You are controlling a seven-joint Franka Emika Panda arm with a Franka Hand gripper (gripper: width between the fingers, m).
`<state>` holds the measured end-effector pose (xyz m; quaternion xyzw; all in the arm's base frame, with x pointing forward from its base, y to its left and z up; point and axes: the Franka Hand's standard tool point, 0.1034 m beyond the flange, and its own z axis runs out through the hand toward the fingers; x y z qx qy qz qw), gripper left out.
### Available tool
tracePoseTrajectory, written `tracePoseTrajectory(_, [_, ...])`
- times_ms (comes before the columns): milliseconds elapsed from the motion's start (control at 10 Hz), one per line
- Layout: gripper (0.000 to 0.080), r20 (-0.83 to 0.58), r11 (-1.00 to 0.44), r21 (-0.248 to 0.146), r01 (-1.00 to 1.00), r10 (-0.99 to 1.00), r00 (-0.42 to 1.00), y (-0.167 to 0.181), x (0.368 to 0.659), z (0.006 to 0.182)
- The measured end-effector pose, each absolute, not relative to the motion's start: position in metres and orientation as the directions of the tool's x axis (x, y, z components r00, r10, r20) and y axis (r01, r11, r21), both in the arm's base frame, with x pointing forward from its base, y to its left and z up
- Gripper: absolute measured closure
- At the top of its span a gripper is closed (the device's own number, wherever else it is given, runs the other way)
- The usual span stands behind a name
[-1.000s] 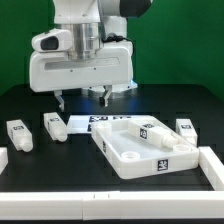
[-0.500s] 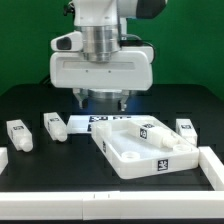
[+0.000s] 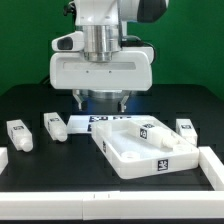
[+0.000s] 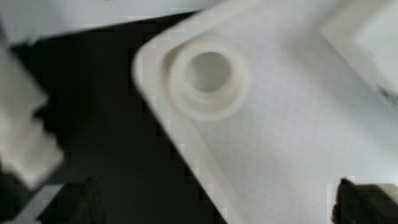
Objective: Assemble desk
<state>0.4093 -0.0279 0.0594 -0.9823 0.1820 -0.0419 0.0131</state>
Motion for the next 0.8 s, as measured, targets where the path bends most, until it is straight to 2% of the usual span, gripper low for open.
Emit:
tracePoseTrajectory(100, [0.0150,0.070,-0.880,-0.052,-0.472,-0.475,0.877,-0.021,0.396,0.049])
tracePoseTrajectory(200, [0.0150,0.083,-0.914,-0.045,-0.403,-0.405,0.910,-0.023,0.397,0.047])
tracePoseTrajectory(500, [0.0150,0.083,-0.915,-0.045,-0.401,-0.404,0.911,-0.023,0.396,0.047])
tracePoseTrajectory(700, [0.0150,0.086,-0.766,-0.069,-0.638,-0.642,0.762,-0.023,0.386,0.044])
tracePoseTrajectory(800, [0.0150,0.059,-0.601,-0.085,-0.795,-0.800,0.598,-0.017,0.382,0.040])
